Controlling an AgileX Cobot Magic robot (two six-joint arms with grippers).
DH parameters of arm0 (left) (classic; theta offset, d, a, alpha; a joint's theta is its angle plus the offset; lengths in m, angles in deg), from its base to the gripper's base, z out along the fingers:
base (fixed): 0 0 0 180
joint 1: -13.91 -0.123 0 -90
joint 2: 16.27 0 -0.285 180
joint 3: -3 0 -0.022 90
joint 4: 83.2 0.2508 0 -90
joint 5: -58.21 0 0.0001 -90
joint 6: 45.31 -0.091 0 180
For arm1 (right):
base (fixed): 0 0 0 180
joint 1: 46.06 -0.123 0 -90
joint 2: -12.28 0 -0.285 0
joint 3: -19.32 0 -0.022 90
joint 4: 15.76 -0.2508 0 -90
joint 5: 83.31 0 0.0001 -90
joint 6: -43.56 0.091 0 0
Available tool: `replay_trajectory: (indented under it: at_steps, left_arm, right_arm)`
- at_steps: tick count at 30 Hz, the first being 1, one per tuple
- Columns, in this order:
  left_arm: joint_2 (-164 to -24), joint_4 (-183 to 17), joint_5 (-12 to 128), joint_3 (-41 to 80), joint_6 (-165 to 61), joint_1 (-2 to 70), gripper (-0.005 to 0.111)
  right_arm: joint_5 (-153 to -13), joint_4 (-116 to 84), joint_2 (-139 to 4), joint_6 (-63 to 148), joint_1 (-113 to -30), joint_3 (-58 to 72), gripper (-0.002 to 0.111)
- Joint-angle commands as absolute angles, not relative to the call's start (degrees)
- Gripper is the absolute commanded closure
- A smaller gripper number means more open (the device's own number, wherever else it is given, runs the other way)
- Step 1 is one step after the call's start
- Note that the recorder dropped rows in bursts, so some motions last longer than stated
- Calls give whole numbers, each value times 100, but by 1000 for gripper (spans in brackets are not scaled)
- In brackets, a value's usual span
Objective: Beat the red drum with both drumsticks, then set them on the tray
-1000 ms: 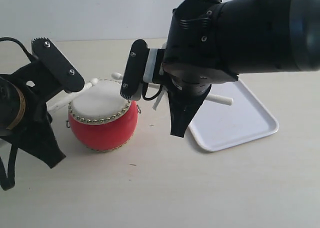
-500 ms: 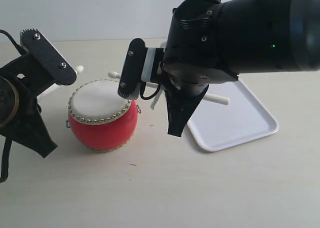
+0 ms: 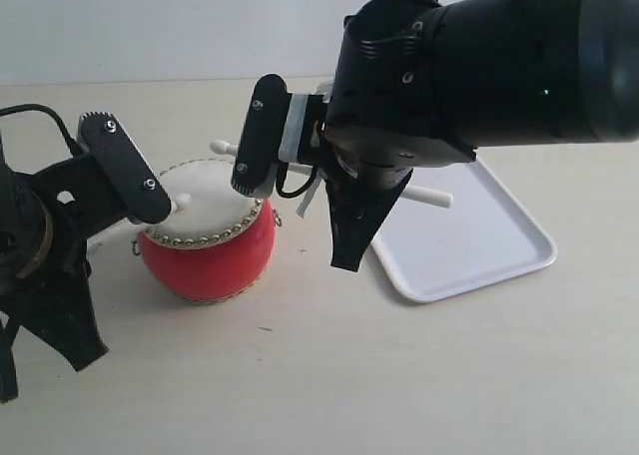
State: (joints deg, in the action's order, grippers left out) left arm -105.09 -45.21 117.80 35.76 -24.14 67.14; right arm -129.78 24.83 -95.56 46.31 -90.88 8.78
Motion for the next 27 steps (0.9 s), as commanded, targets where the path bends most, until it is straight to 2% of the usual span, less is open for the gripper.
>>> replay_trajectory:
  at_steps: [1, 5, 8, 13, 16, 27]
  left_arm:
    - [-10678, -4478, 11846, 3535, -2263, 6751, 107]
    - [-10549, -3171, 12405, 3535, -504, 6764, 107]
    - [-10333, -2698, 12817, 3535, -213, 6857, 107]
    - [-10037, -2767, 12783, 3535, -240, 7012, 107]
    - [-10098, -3296, 12298, 3535, -793, 7012, 107]
    - [-11296, -4412, 11855, 3654, -1703, 6979, 107]
  right_arm:
    - [-12906, 2530, -9575, 4684, -9098, 936, 108]
    - [-12906, 1692, -9718, 3976, -9108, 936, 108]
    - [-12923, 1535, -9978, 3855, -9108, 936, 108]
    - [-13042, 1768, -10163, 4057, -9108, 936, 108]
    - [-13089, 2132, -9952, 4506, -9108, 936, 108]
    - [-13292, 2469, -8763, 5323, -9108, 1242, 108]
